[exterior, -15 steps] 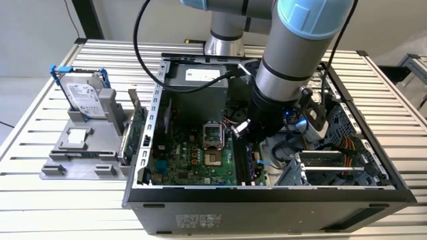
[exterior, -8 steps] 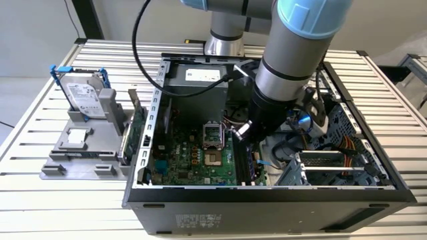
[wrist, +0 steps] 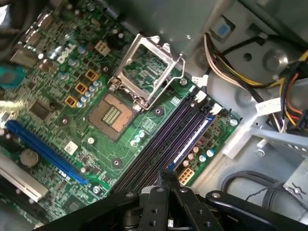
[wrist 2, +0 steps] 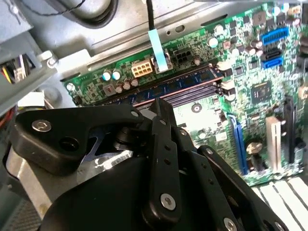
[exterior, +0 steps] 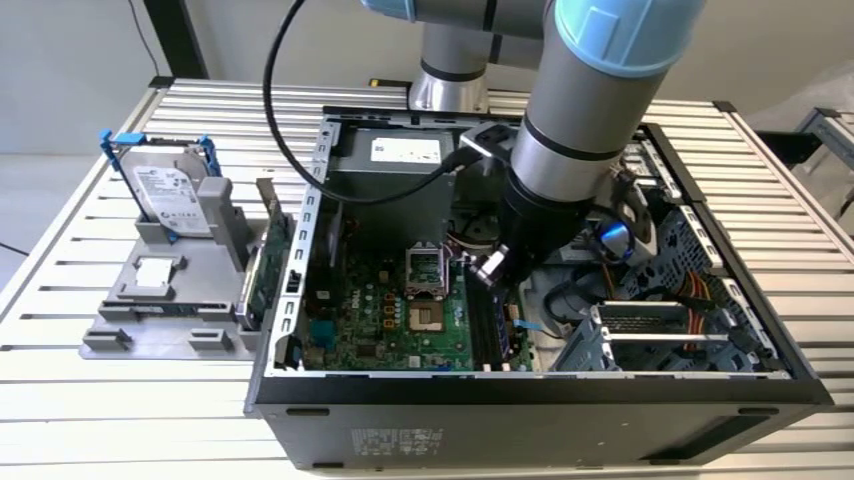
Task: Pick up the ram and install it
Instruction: 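Press down the ram until it locks into place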
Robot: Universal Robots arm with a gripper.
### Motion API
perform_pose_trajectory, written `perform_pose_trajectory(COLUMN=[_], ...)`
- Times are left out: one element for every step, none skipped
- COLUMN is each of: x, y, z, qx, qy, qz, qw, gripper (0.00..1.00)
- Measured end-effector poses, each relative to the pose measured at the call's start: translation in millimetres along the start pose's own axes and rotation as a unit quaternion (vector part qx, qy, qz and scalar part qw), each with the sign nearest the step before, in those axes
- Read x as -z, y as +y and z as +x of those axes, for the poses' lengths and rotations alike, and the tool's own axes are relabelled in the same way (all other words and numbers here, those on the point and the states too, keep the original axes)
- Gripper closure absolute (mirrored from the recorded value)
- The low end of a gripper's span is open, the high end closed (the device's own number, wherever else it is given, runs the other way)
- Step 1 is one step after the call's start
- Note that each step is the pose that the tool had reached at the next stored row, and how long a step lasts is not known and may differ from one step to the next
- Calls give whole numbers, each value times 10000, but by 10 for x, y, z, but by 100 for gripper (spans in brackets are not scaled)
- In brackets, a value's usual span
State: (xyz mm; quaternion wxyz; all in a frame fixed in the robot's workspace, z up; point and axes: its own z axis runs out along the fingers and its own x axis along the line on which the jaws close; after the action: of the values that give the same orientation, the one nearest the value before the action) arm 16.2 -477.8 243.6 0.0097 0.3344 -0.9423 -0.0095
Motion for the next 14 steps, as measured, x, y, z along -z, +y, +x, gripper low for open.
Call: perform_pose_trajectory(x=[0, 0, 0, 0, 0, 0, 0, 0, 0, 0, 0, 0, 0, 0], y=[0, 1, 1, 1, 2, 2, 2, 3, 4, 4, 4, 4, 4, 4], z=[0, 0, -1, -1, -1, -2, -2, -1, -2, -2, -2, -3, -3, -3], qx=[96, 180, 273, 357, 455, 545, 631, 719, 805, 892, 978, 1065, 1149, 1230], qy=[2, 4, 6, 9, 11, 13, 15, 17, 19, 22, 24, 26, 28, 30], qz=[1, 2, 3, 4, 5, 7, 7, 8, 9, 11, 12, 12, 13, 15], qw=[10000, 9998, 9996, 9994, 9990, 9985, 9980, 9974, 9968, 9960, 9952, 9943, 9934, 9924], gripper=[100, 100, 100, 100, 100, 100, 100, 100, 100, 100, 100, 100, 100, 100])
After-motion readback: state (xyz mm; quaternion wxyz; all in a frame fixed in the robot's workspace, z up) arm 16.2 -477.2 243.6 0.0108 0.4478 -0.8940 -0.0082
